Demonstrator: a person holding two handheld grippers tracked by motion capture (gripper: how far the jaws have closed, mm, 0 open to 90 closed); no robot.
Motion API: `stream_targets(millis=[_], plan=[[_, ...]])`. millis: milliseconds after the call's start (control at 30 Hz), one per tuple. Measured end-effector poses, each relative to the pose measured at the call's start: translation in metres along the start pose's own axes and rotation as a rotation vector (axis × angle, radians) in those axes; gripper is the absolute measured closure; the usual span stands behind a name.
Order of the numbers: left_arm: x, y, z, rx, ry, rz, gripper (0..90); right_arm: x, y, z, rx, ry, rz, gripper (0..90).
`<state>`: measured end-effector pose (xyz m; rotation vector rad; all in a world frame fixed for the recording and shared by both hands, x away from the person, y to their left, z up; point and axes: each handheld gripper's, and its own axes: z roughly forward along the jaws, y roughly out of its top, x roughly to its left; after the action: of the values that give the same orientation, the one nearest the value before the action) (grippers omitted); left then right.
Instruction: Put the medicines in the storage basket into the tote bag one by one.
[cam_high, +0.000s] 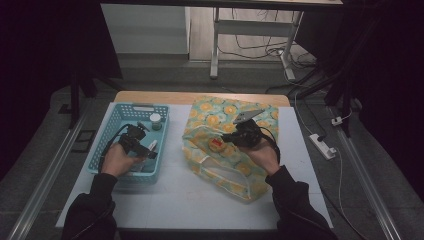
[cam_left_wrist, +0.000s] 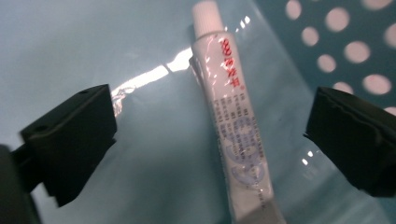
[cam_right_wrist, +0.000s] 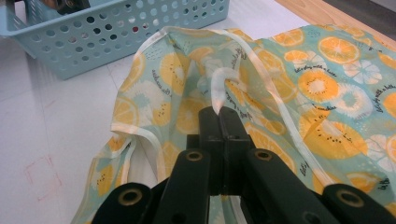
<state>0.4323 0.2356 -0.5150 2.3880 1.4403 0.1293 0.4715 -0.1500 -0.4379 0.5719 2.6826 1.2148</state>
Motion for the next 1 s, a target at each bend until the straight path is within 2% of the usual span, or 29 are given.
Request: stream_targets(millis=[33, 100, 167, 200, 300, 567, 867, 1000], plan=[[-0.001, 0.0001, -0.0001, 0.003, 0.003, 0.005, 9.9, -0.0001, 0.0, -0.0002, 0.0, -0.001, 0.0, 90.0], [-0.0025, 0.0002, 0.0002, 0.009, -0.02, 0.025, 22.2, -0.0002, 0.0001, -0.0006, -0.003, 0.0, -0.002, 90.0], [-0.0039, 0.0004, 0.0006, 0.016, -0.019, 0.037, 30.9, -0.0001, 0.0003, -0.0008, -0.005, 0.0, -0.005, 90.0], [-0.0046, 0.0006, 0.0001, 0.013, -0.014, 0.04, 35.8, 0.0001, 0.0004, -0.0008, -0.007, 0.001, -0.004, 90.0], [-0.0037, 0.0006, -0.0014, 0.008, -0.032, 0.028, 48.0, 0.0005, 0.0006, -0.0006, -0.005, 0.002, -0.005, 90.0], [-0.0029, 0.0005, -0.002, 0.005, -0.044, 0.022, 70.6, 0.0009, 0.0009, -0.0011, -0.007, 0.001, -0.007, 90.0], [-0.0033, 0.0011, -0.0035, 0.006, -0.038, 0.008, 71.9, 0.0018, 0.0015, -0.0017, -0.009, -0.002, -0.012, 90.0], [-0.0038, 0.0003, -0.0081, -0.036, -0.057, 0.008, 72.0, 0.0017, 0.0015, -0.0026, -0.01, -0.001, -0.013, 90.0]])
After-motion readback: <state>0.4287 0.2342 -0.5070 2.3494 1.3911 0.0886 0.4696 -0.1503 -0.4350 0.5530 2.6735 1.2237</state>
